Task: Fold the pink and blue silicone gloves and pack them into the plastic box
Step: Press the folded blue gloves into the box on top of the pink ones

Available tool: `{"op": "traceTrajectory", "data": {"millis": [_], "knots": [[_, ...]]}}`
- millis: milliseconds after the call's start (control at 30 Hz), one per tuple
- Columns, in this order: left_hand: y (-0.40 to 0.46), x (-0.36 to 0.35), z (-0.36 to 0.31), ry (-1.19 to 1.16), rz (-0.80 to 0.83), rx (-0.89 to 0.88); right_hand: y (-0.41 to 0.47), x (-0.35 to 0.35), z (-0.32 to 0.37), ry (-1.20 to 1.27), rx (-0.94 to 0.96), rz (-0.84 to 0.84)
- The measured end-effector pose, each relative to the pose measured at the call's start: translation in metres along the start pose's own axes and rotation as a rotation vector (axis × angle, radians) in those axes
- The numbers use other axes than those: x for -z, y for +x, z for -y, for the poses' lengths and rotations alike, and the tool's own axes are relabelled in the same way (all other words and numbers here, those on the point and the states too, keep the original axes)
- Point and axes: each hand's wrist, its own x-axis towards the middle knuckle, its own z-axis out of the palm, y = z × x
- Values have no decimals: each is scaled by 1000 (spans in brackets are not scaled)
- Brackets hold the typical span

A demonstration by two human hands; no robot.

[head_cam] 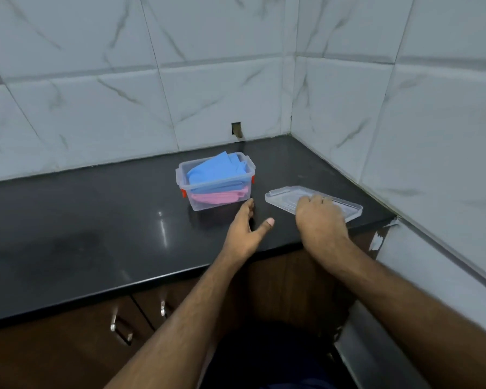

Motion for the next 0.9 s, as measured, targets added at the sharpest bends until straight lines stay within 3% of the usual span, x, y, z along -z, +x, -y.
{"op": "traceTrajectory", "data": {"millis": [67, 167, 367, 467, 633, 700, 800, 900], "knots": [[-3, 2, -1, 49, -1, -80, 2, 31, -12, 5, 24, -23], [-3, 3, -12, 7, -38, -136, 7, 83, -19, 157, 69, 80], [-3, 19, -48, -505, -200, -169, 18, 154, -19, 319, 172, 60], [-6, 35, -62, -577, -301, -188, 28, 171, -23, 508, 183, -53], [-6, 77, -86, -670, -493, -147, 48, 142, -23, 883, 199, -338], [4, 100, -90, -659, -558, -32, 53, 113, -17, 976, 148, -281], [18, 129, -91, -677, -505, 177, 59, 70, 6, 1111, 88, -110], [31, 150, -83, -646, -526, 220, 73, 45, 32, 1155, 14, -75]]}}
